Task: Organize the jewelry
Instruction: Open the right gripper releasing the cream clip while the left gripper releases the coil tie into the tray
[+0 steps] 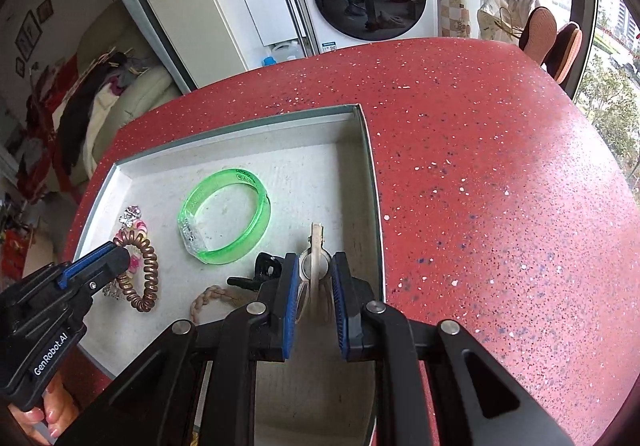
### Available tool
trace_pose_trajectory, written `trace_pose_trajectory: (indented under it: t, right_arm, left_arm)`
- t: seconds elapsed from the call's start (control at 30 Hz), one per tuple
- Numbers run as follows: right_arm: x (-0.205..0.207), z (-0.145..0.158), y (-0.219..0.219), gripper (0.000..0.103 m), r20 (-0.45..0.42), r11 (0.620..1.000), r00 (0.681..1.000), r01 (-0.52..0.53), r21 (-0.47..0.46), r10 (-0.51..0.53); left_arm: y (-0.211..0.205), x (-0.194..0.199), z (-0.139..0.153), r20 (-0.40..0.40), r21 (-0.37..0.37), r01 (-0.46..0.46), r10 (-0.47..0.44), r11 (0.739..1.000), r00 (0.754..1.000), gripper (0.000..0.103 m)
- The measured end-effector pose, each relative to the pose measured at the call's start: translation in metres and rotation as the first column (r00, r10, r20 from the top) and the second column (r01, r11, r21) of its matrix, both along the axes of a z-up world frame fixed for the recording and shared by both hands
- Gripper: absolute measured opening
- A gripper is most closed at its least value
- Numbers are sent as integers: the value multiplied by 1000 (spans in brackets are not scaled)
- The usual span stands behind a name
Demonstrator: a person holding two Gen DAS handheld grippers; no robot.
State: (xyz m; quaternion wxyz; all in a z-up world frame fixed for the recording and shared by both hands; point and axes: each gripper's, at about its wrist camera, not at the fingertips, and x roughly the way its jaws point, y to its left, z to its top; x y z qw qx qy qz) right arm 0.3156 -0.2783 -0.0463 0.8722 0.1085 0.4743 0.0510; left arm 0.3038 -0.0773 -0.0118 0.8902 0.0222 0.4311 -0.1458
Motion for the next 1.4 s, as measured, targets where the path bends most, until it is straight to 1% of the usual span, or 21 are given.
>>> trace_pose_trajectory:
  t: [0.3,0.33,0.37,0.4,0.47,0.67,0.77,1.03,1.27,1.4]
  right_arm:
    - [1,-4,11,19,1,999,1000,-28,-28,28]
    - [0,-4,12,20,0,999,1000,-29,-22,29]
    - [0,-3,11,27,0,1000,1000,-27,-15,27]
    - [0,-2,11,31,2,1000,1000,-24,-8,24]
    - [-4,2,9,49,18,1000,1000,-23,20,23]
    - [-20,19,7,66,76,997,997,-15,76,9]
    - [-29,23,5,69,85,995,996,-11,99,2]
    - [-50,31,2,70,103,992,994,11,122,-24]
    - [-65,35,-4,71,114,990,993,25,139,-41]
    - [-70,35,-5,73,113,989,993,29,146,-45]
  left_arm:
    - [-4,4,-14,-25,42,-20,21,999,999,30]
    - [-4,5,-14,-28,43,-23,24,999,999,30]
    - [-3,5,-15,-31,44,-26,28,999,999,30]
    - [-3,5,-16,-32,45,-30,31,999,999,30]
    - [-2,4,-17,-33,46,-34,36,998,999,30]
    - [-4,-2,-13,-15,57,-34,35,998,999,30]
    - [-8,-6,-8,2,71,-28,28,997,1000,30]
    - [-12,-8,-4,20,101,-41,39,994,999,30]
    - [-8,-8,2,32,87,-60,58,994,998,30]
    - [-4,-10,5,44,81,-72,68,994,997,30]
